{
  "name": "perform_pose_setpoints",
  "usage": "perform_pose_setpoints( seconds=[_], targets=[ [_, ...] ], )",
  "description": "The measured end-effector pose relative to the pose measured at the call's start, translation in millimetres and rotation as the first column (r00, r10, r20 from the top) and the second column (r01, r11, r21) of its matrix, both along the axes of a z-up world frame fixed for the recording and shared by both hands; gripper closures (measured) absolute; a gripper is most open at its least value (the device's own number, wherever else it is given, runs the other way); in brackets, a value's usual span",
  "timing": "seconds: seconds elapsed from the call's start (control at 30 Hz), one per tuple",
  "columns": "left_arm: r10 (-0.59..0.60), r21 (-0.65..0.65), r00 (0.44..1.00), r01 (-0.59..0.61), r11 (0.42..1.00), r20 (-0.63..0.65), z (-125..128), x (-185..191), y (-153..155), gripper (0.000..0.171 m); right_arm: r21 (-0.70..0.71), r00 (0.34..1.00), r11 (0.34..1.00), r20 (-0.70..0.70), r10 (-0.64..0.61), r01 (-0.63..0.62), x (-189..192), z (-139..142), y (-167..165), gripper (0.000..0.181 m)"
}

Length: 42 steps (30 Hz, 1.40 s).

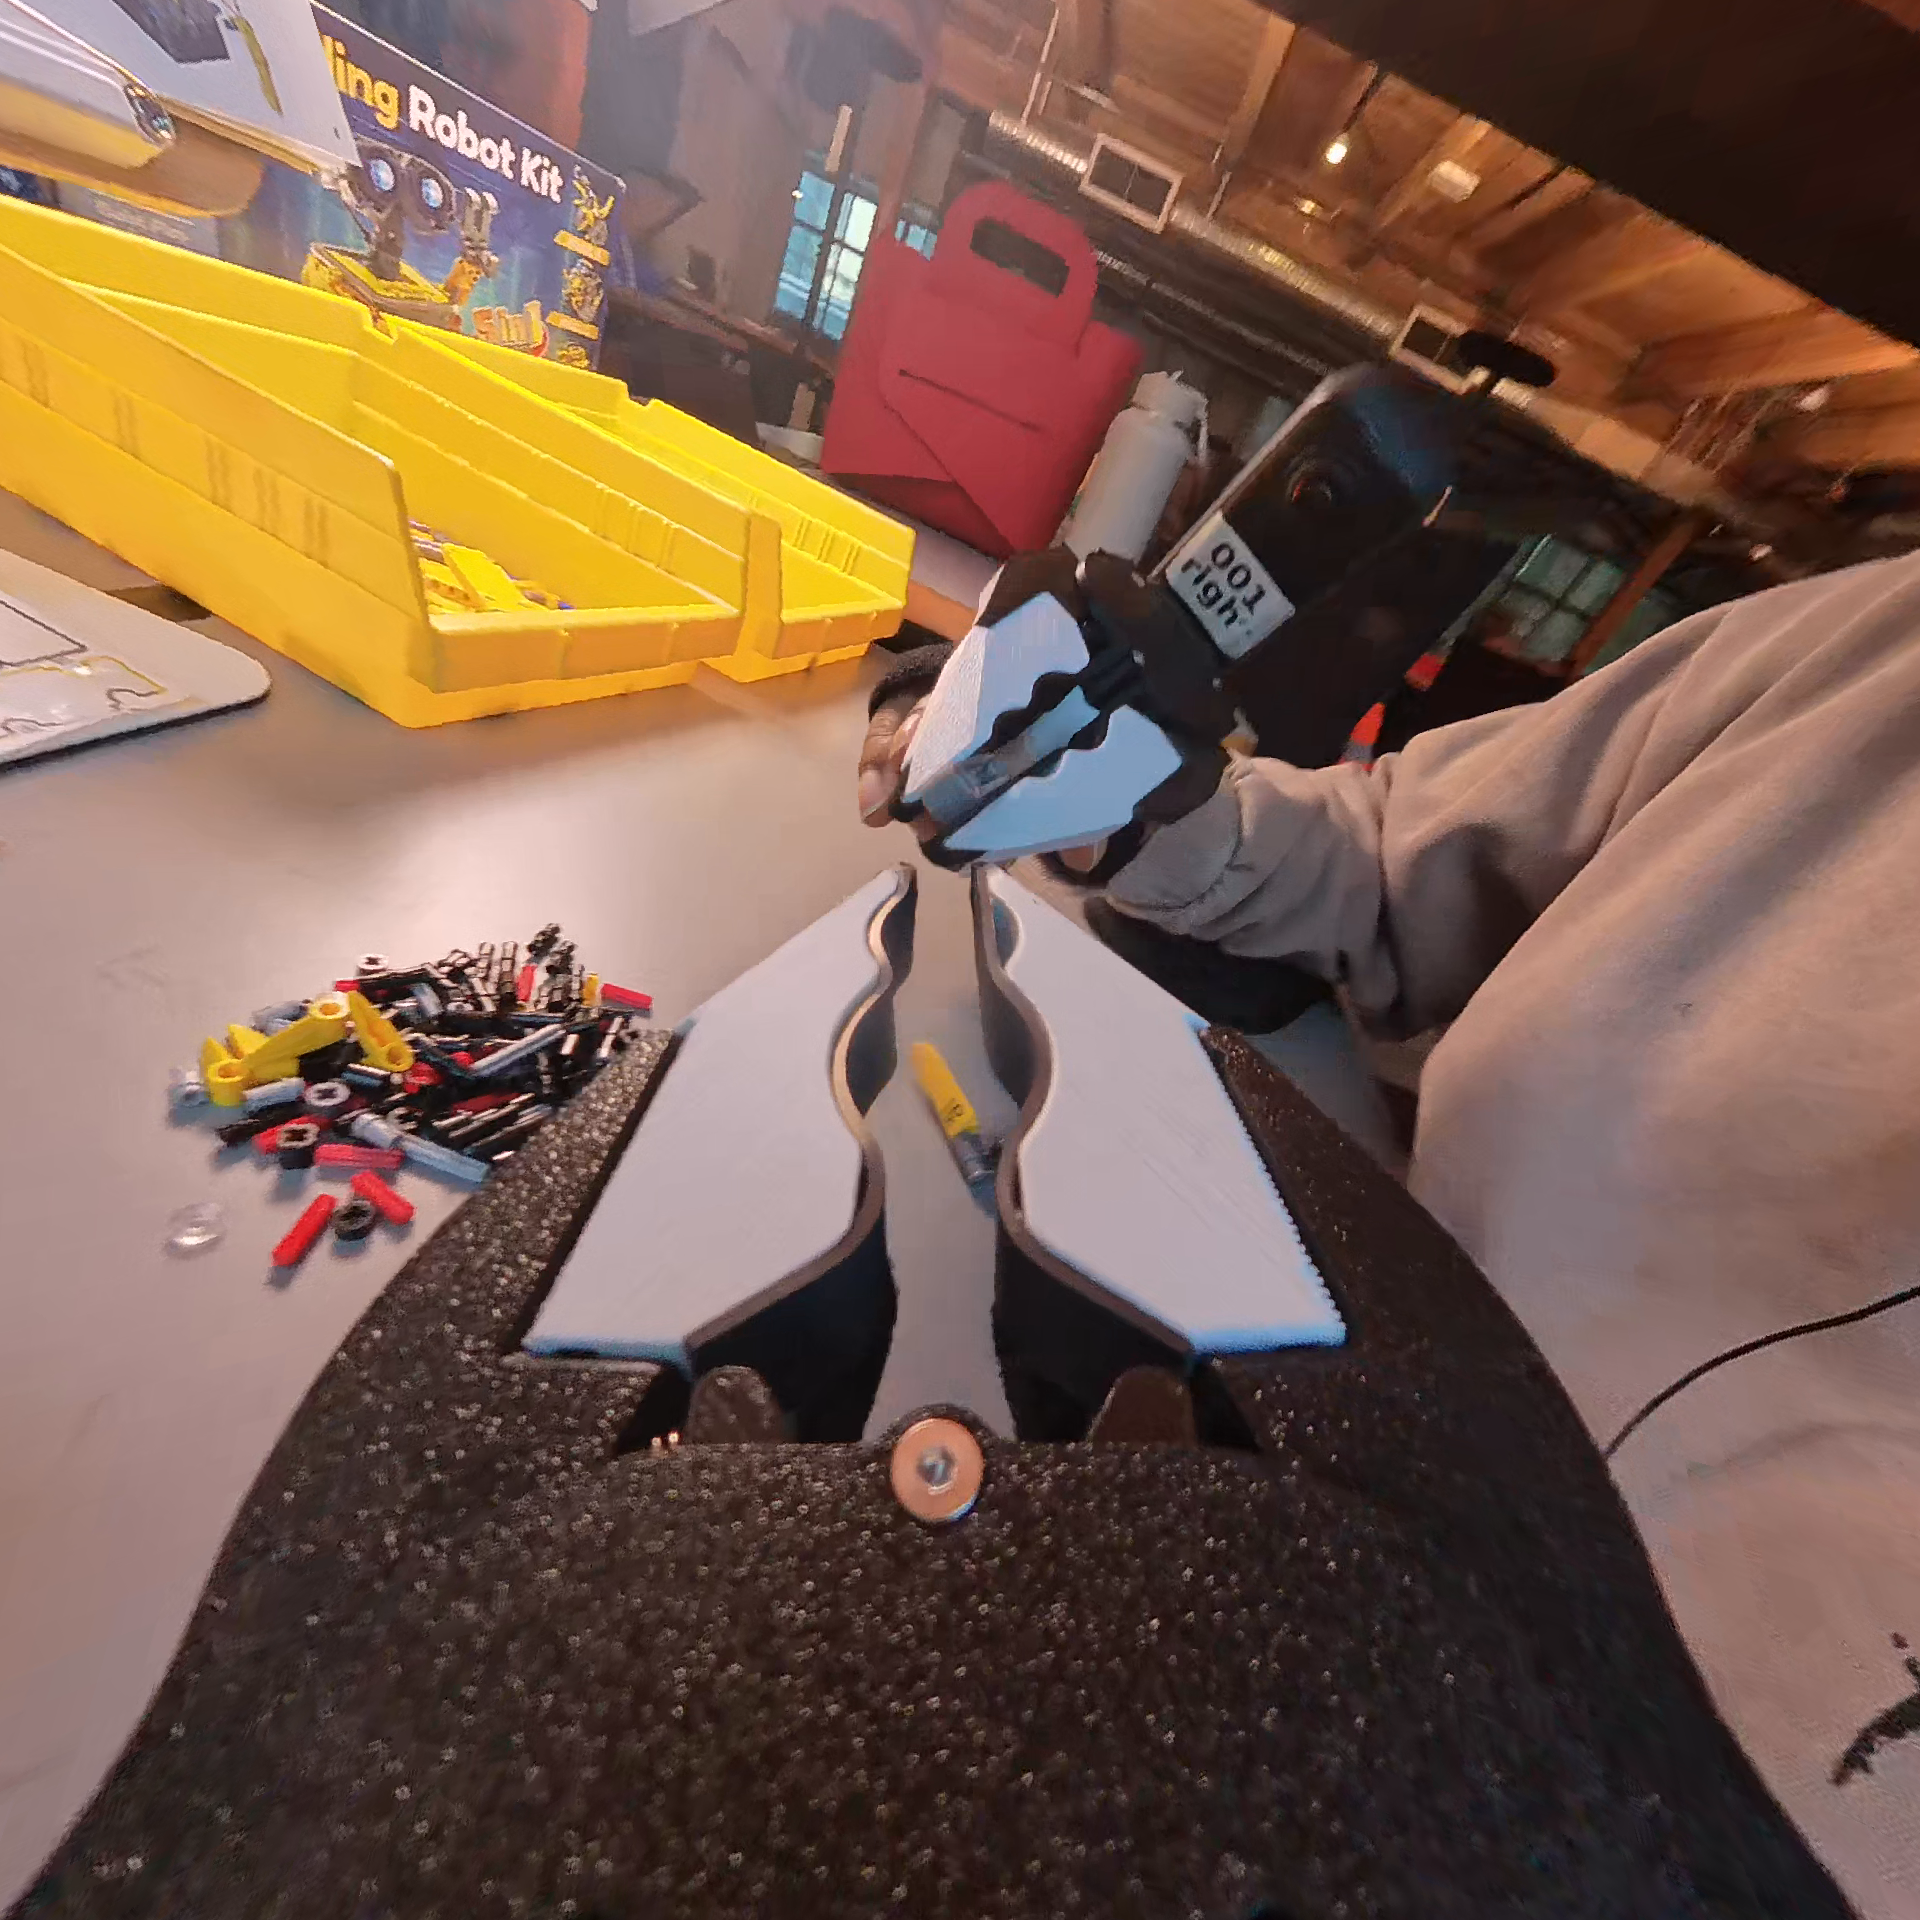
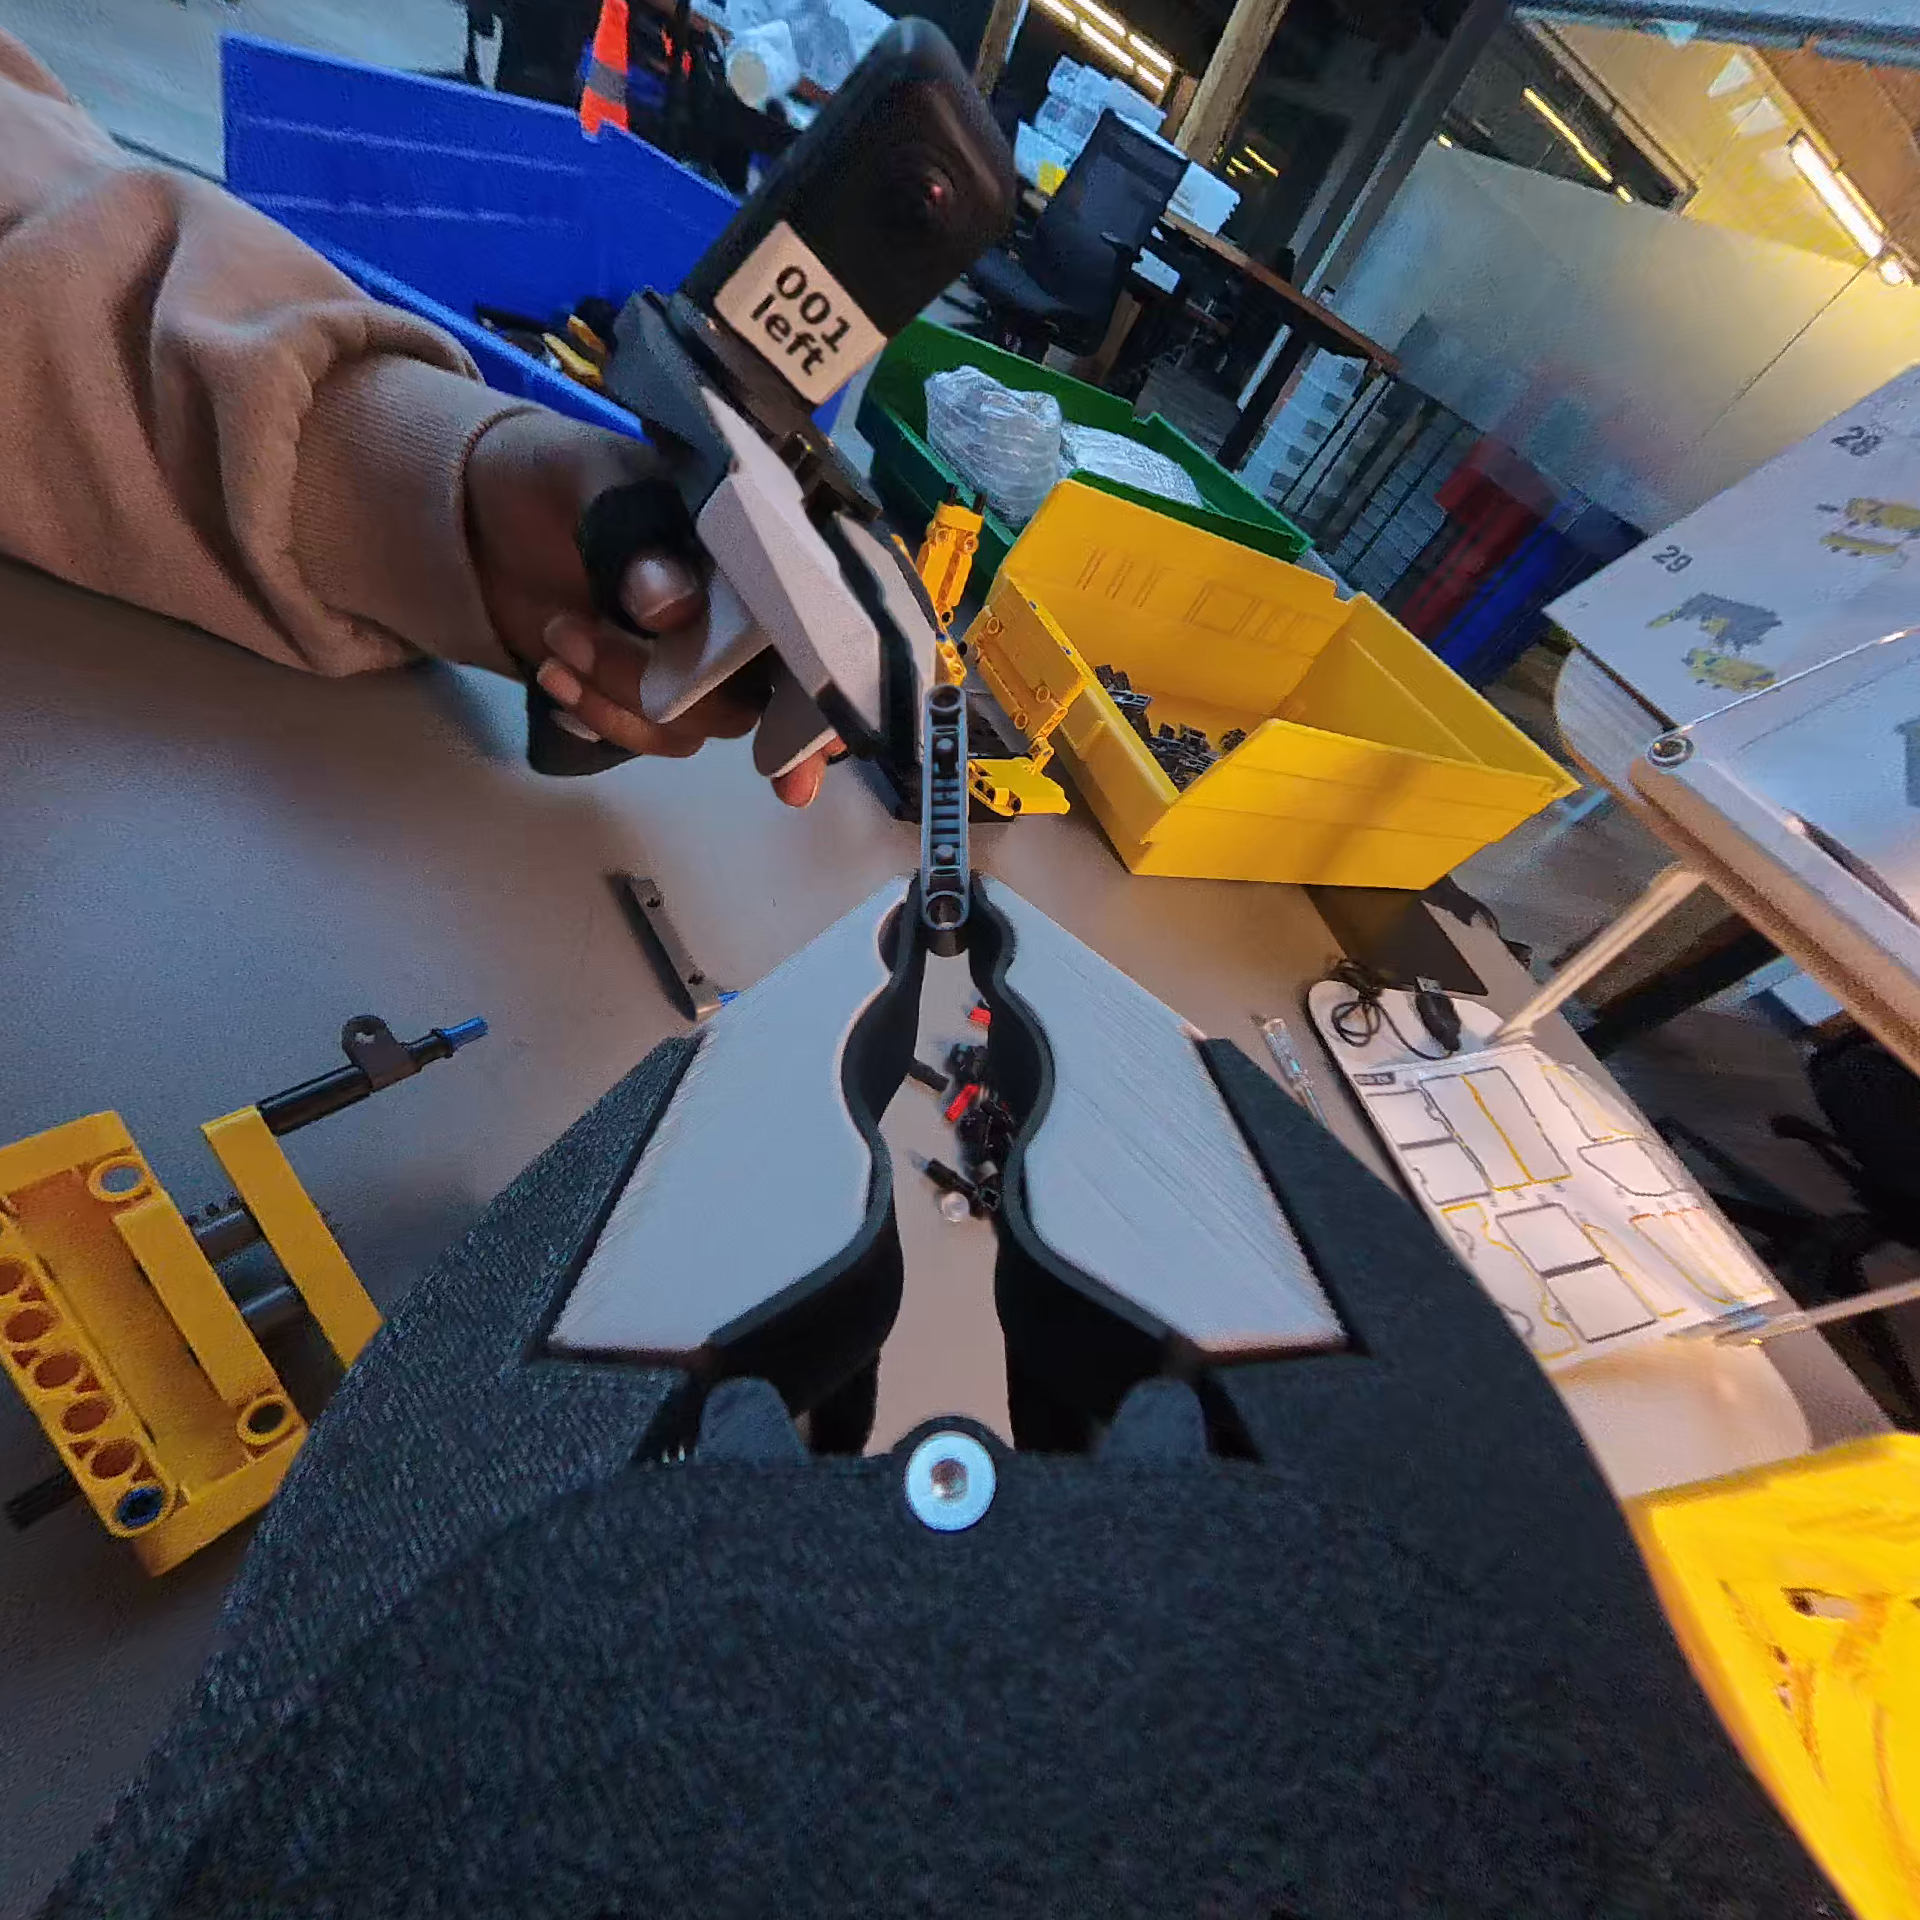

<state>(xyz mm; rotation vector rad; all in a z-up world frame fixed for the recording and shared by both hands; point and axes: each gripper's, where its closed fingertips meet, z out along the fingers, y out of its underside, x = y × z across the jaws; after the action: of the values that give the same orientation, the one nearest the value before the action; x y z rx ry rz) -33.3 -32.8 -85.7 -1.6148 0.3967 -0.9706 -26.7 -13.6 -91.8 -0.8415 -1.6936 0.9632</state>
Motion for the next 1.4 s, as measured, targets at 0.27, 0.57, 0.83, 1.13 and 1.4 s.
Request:
perform_pose_setpoints(
  seconds=[0.27,0.57,0.83,1.13,1.4],
  targets=[
    [0.155,0.193,0.914,-0.087,0.977,-0.376,-9.7,-1.3,2.8,0.121,-0.506,0.991,0.858,0.047,0.129,-0.088,2.5,10.1,2.2,0.175],
    [0.181,0.21,0.92,-0.112,0.971,-0.348,-6.3,-5.9,3.9,0.138,-0.801,0.955,0.59,0.09,0.284,-0.1,4.1,3.4,0.1,0.176],
    [0.05,0.137,0.962,-0.013,0.991,-0.27,-8.9,8.6,-4.6,0.16,-0.766,0.893,0.637,0.225,0.391,-0.085,7.0,-25.4,-28.2,0.176],
    [-0.046,0.017,0.983,0.05,0.999,-0.178,-9.4,11.8,-8.5,0.165,-0.775,0.918,0.617,0.133,0.374,-0.139,7.0,-7.4,-22.2,0.175],
    [-0.066,-0.009,0.991,0.066,0.998,-0.115,-5.9,11.5,-9.5,0.165,-0.788,0.929,0.596,0.09,0.36,-0.155,6.7,2.7,-19.1,0.175]
  ],
)
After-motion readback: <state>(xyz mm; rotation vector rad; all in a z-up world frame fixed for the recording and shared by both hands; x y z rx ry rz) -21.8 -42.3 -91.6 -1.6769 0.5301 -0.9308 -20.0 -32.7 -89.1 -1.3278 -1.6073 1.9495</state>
